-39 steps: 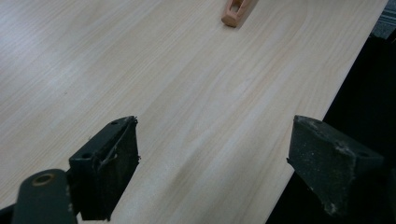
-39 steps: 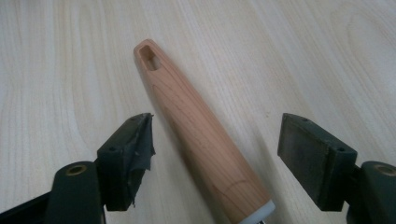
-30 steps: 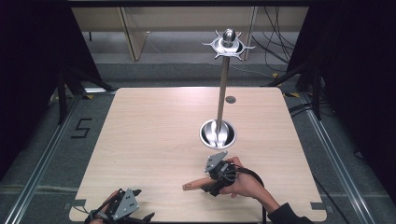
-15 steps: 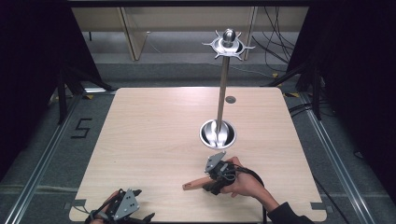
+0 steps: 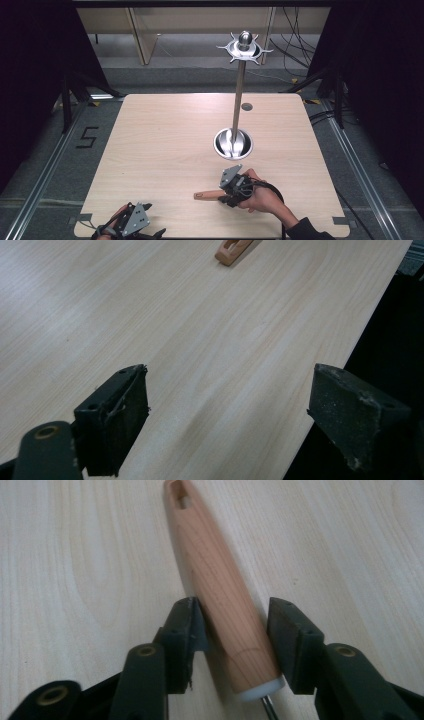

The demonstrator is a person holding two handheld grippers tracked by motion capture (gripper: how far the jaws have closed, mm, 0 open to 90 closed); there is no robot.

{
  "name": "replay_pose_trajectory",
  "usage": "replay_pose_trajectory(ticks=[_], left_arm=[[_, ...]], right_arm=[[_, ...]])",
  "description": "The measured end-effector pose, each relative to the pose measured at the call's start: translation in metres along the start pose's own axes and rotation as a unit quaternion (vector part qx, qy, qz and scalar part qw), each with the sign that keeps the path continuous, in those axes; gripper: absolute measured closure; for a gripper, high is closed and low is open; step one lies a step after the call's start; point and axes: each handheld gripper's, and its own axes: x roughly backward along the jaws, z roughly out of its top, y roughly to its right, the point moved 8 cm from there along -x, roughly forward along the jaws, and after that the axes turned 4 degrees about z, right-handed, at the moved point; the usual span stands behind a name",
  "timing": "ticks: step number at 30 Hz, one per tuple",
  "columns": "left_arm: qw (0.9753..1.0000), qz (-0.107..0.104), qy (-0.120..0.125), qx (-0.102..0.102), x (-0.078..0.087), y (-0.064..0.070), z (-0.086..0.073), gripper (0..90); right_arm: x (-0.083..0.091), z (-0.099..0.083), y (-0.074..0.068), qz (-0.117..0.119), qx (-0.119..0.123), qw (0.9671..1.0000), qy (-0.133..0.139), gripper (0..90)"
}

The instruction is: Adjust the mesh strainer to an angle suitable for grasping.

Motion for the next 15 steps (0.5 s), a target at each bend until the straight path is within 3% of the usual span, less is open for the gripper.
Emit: replay_pose_trajectory(ticks=[2,6,7,12,15], left_arm=[[1.0000,-0.003,-0.005,-0.004,-0.0005,0.0003,-0.0011,15.6],[0.9999,-0.004,0.006,0.008,-0.0005,0.0017,0.0007,15.5],[1.0000,-0.003,0.005,0.008,-0.0005,0.0015,0.0005,15.5],[1.0000,-0.002,0.002,0.001,0.0000,0.0009,0.0000,15.6],[0.9999,-0.005,0.007,0.009,-0.0003,0.0021,0.0007,15.5]], right_arm=[[0.0006,-0.0001,-0.0013,0.003,0.010,0.9999,-0.003,63.8],[0.0009,-0.0003,-0.0009,0.008,0.028,0.9995,-0.010,68.7],[0.0030,-0.0017,-0.0029,0.004,0.015,0.9997,-0.018,70.5],[0.0053,-0.0038,-0.0032,-0.002,0.024,0.9991,-0.036,71.5],[0.0076,-0.0040,0.0000,-0.002,0.020,0.9994,-0.027,71.5]])
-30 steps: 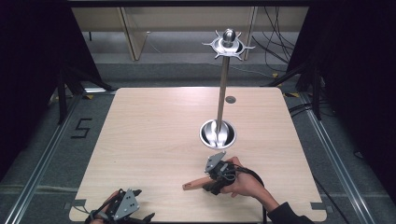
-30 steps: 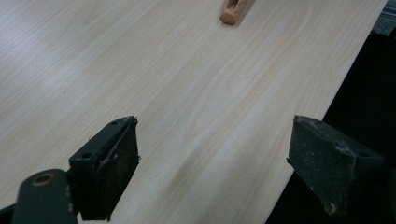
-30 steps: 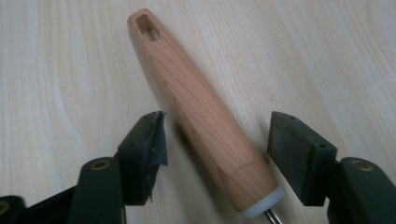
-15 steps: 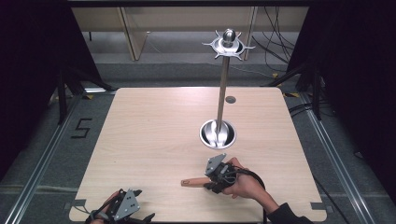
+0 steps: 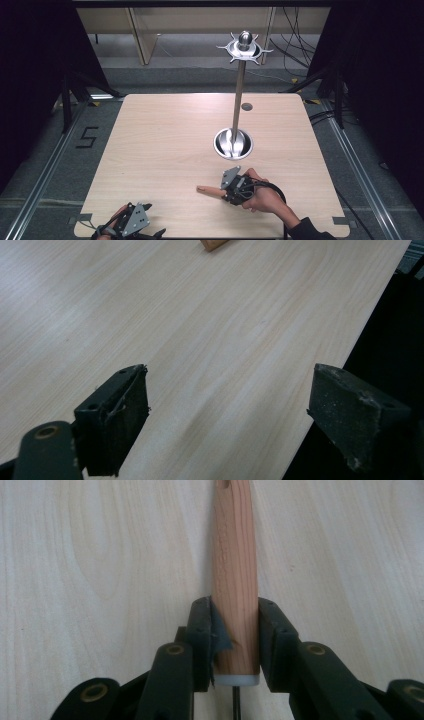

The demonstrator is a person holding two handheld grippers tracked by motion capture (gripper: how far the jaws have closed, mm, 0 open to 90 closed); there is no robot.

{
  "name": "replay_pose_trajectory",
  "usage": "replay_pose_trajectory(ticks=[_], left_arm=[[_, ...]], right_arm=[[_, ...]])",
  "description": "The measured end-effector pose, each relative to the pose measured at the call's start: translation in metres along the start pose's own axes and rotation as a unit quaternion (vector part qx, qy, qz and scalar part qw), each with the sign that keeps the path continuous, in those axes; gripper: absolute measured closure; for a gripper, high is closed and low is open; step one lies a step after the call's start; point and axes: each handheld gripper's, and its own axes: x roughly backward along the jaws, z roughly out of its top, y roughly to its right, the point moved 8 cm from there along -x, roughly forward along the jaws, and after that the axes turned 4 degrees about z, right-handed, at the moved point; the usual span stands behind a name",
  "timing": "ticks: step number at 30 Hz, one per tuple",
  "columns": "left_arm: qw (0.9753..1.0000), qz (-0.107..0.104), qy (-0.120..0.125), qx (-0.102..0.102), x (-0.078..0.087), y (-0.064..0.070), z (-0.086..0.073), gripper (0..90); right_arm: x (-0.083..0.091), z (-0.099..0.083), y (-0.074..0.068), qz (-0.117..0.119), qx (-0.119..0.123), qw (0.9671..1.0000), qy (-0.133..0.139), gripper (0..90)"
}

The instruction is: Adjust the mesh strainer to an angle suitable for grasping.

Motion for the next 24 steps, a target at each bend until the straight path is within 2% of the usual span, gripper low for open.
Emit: replay_pose_trajectory(ticks=[1,2,3,4,5,6,7,8,9,10,11,12,16,18,19,20,21,23,24], left_arm=[[1.0000,0.003,-0.001,-0.001,0.000,-0.001,0.000,15.5],[1.0000,-0.002,0.000,0.001,0.000,0.000,0.000,15.6],[1.0000,-0.003,0.000,0.003,0.000,0.001,0.000,15.6],[1.0000,-0.003,0.000,0.003,0.000,0.001,0.000,15.6],[1.0000,-0.002,-0.004,-0.002,0.001,0.000,-0.001,15.6],[1.0000,0.002,-0.005,-0.004,0.001,-0.001,-0.001,15.6],[1.0000,0.003,-0.004,-0.005,0.001,-0.001,0.000,15.6],[1.0000,0.003,-0.004,-0.005,0.001,-0.001,0.000,15.6],[1.0000,0.005,-0.006,-0.006,0.001,-0.001,-0.001,15.6],[1.0000,0.005,-0.006,-0.006,0.001,-0.001,-0.001,15.6],[0.9999,0.007,-0.009,-0.012,0.001,-0.002,-0.001,15.6],[0.9999,0.004,-0.007,-0.007,0.001,-0.002,-0.001,15.6],[1.0000,0.000,-0.002,-0.005,0.001,-0.001,0.000,15.6],[1.0000,-0.002,0.004,0.001,0.000,0.001,0.001,15.6],[1.0000,-0.002,0.004,0.002,0.000,0.001,0.001,15.6],[1.0000,-0.002,0.004,0.002,0.000,0.001,0.001,15.6],[1.0000,-0.001,0.002,0.000,0.000,0.000,0.001,15.6],[1.0000,-0.001,-0.002,-0.002,0.001,0.001,0.000,15.6],[1.0000,0.000,0.005,0.001,0.000,0.001,0.001,15.6]], right_arm=[[0.000,0.000,0.000,0.000,0.000,1.0000,0.000,71.5],[0.003,0.001,0.003,-0.016,-0.001,0.9998,0.010,71.5],[0.007,0.001,0.004,-0.007,-0.018,0.9994,0.029,71.5],[0.007,0.001,0.004,-0.007,-0.018,0.9994,0.029,71.5],[0.009,0.002,0.004,0.004,-0.024,0.9989,0.040,71.5],[0.016,0.001,0.008,0.012,-0.042,0.9970,0.064,71.5],[0.016,0.001,0.008,0.012,-0.042,0.9970,0.064,71.5],[0.019,0.000,0.010,0.014,-0.051,0.9959,0.073,71.5],[0.026,-0.002,0.016,0.011,-0.055,0.9937,0.097,71.6],[0.026,-0.002,0.016,0.011,-0.055,0.9937,0.097,71.6],[0.030,-0.003,0.015,0.016,-0.077,0.9916,0.103,71.6],[0.035,-0.003,0.016,0.023,-0.078,0.9894,0.121,71.6],[0.047,-0.002,0.022,0.034,-0.092,0.9833,0.153,71.6],[0.049,-0.002,0.023,0.036,-0.093,0.9824,0.158,71.6],[0.053,-0.001,0.025,0.041,-0.099,0.9784,0.177,71.6],[0.053,-0.001,0.025,0.041,-0.099,0.9784,0.177,71.6],[0.056,0.001,0.024,0.043,-0.107,0.9748,0.191,71.6],[0.058,0.004,0.026,0.045,-0.103,0.9718,0.207,71.7],[0.060,0.004,0.025,0.050,-0.111,0.9701,0.210,71.7]])
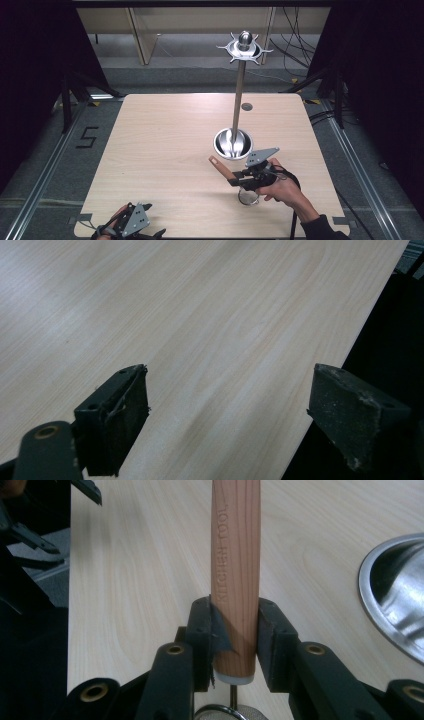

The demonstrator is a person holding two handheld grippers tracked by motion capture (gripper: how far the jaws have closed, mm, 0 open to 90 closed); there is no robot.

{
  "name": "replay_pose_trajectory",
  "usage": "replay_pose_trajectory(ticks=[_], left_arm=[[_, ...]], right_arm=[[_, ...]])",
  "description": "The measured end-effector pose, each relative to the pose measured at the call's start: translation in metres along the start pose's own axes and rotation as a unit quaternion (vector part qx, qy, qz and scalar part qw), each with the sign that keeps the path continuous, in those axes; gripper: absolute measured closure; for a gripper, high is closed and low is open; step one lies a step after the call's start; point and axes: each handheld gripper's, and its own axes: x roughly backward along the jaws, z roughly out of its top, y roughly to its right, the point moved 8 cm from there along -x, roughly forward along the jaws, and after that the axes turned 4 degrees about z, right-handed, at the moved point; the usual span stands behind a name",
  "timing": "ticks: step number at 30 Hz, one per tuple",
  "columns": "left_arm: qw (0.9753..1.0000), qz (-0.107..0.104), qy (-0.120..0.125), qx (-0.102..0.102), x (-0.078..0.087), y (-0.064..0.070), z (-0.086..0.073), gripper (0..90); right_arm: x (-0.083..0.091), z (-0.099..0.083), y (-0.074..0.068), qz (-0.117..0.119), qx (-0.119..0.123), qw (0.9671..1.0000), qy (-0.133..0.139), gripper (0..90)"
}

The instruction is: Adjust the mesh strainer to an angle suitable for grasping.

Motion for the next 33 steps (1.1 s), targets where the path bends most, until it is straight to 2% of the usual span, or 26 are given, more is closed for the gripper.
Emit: replay_pose_trajectory(ticks=[3,4,7,8,11,12,13,17,19,21,23,25,27,28,29,32,33], left_arm=[[1.0000,-0.002,0.000,0.000,0.000,0.000,0.000,15.6],[1.0000,-0.002,0.000,0.000,0.000,0.000,0.000,15.6],[1.0000,-0.002,0.000,0.000,0.000,0.000,0.000,15.6],[1.0000,-0.002,0.000,0.000,0.000,0.000,0.000,15.6],[1.0000,-0.002,0.001,0.000,0.000,0.000,0.000,15.6],[1.0000,-0.002,0.001,0.000,0.000,0.000,0.000,15.6],[1.0000,-0.002,0.001,0.000,0.000,0.000,0.000,15.6],[1.0000,-0.001,0.000,-0.001,0.000,0.000,0.000,15.6],[1.0000,-0.002,0.001,0.000,0.000,0.000,0.000,15.6],[1.0000,-0.002,0.000,0.000,0.000,0.000,0.000,15.6],[1.0000,-0.002,0.000,0.000,0.000,0.000,0.000,15.6],[1.0000,-0.003,0.000,0.000,0.000,0.000,0.000,15.6],[1.0000,-0.001,0.000,0.000,0.000,0.000,0.000,15.6],[1.0000,0.000,-0.005,-0.006,0.001,-0.001,-0.001,15.6],[1.0000,0.000,-0.005,-0.006,0.001,-0.001,-0.001,15.6],[1.0000,-0.001,-0.003,-0.005,0.000,-0.001,0.000,15.6],[1.0000,-0.002,0.000,0.001,0.000,0.000,0.000,15.6]], right_arm=[[0.002,0.003,0.001,-0.001,0.001,0.9999,0.012,71.7],[0.007,0.006,0.001,0.000,-0.008,0.9997,0.022,71.7],[0.011,0.009,0.004,-0.010,-0.007,0.9994,0.032,71.7],[0.013,0.011,0.004,-0.011,-0.021,0.9986,0.048,71.6],[0.015,0.012,0.007,-0.015,-0.022,0.9981,0.055,71.7],[0.016,0.012,0.005,-0.009,-0.023,0.9984,0.050,71.7],[0.017,0.015,0.006,-0.016,-0.024,0.9975,0.065,71.7],[0.020,0.019,0.005,-0.016,-0.024,0.9970,0.071,71.7],[0.023,0.021,0.004,-0.012,-0.032,0.9963,0.079,71.7],[0.026,0.028,0.005,-0.013,-0.027,0.9937,0.108,71.7],[0.028,0.033,0.004,0.000,-0.024,0.9917,0.126,71.7],[0.029,0.032,0.003,-0.003,-0.026,0.9923,0.121,71.7],[0.029,0.035,0.002,-0.001,-0.030,0.9916,0.126,71.7],[0.030,0.037,-0.001,0.007,-0.041,0.9909,0.128,71.7],[0.031,0.039,0.000,0.000,-0.030,0.9909,0.131,71.7],[0.034,0.044,0.000,-0.004,-0.021,0.9897,0.142,71.7],[0.036,0.045,-0.001,0.001,-0.018,0.9908,0.134,71.7]])
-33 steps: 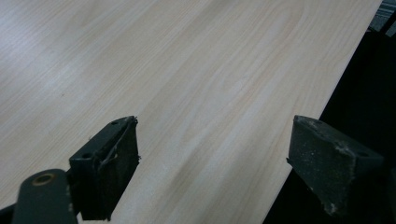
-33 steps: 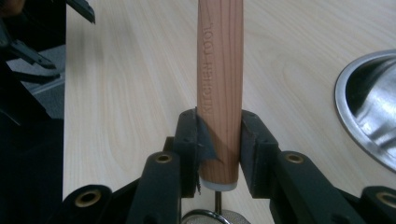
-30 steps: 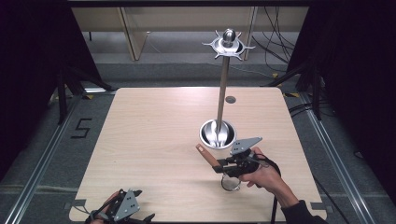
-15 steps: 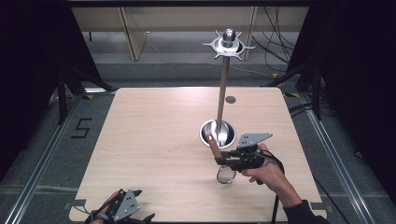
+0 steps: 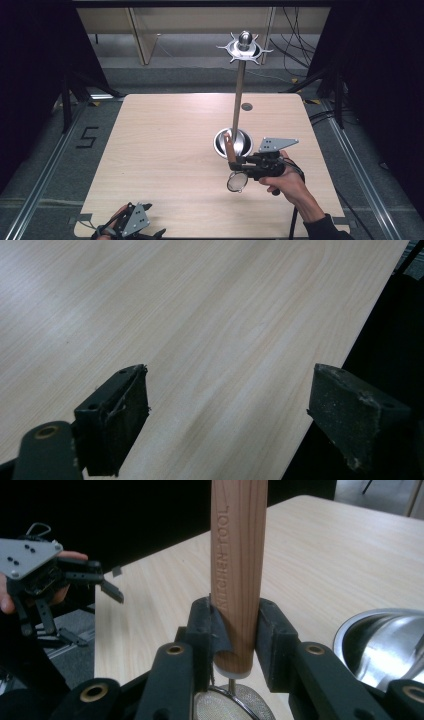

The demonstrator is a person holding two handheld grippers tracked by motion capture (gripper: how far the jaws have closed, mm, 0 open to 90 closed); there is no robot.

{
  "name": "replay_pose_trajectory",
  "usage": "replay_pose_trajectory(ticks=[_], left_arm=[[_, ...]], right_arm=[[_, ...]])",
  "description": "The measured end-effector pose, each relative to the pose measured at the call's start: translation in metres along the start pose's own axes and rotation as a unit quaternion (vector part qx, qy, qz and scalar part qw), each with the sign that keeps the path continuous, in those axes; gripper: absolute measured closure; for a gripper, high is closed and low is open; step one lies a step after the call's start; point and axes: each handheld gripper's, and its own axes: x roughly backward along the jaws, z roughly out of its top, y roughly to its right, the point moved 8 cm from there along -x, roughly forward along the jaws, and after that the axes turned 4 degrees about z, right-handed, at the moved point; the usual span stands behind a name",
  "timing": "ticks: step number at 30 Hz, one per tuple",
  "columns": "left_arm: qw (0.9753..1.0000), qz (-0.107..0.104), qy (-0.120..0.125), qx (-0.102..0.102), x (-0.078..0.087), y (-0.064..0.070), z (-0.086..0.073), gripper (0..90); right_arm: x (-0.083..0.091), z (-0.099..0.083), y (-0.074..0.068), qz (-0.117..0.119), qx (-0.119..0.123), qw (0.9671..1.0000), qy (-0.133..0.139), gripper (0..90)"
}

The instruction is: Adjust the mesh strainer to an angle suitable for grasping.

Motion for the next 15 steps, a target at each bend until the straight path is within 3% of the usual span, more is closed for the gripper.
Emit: replay_pose_trajectory(ticks=[2,4,7,9,10,15], left_arm=[[0.9999,0.001,-0.008,-0.008,0.001,-0.001,-0.001,15.6],[1.0000,0.003,-0.006,0.000,0.000,-0.001,-0.001,15.6],[1.0000,-0.001,-0.008,0.001,0.000,0.000,-0.001,15.6],[0.9999,0.000,-0.010,-0.001,0.001,0.000,-0.001,15.6],[0.9999,0.000,-0.013,-0.010,0.000,-0.002,-0.002,15.6],[0.9999,-0.001,-0.014,-0.009,0.000,-0.002,-0.002,15.6]], right_arm=[[0.001,0.001,-0.001,-0.003,-0.009,1.0000,-0.001,71.7],[0.004,0.009,0.002,-0.006,0.010,0.9999,0.013,71.7],[0.007,0.015,0.000,-0.008,0.003,0.9998,0.016,71.7],[0.009,0.017,0.001,-0.014,0.008,0.9997,0.016,71.7],[0.012,0.022,0.002,-0.018,0.023,0.9993,0.024,71.7],[0.018,0.029,0.002,-0.019,0.008,0.9992,0.034,71.7]])
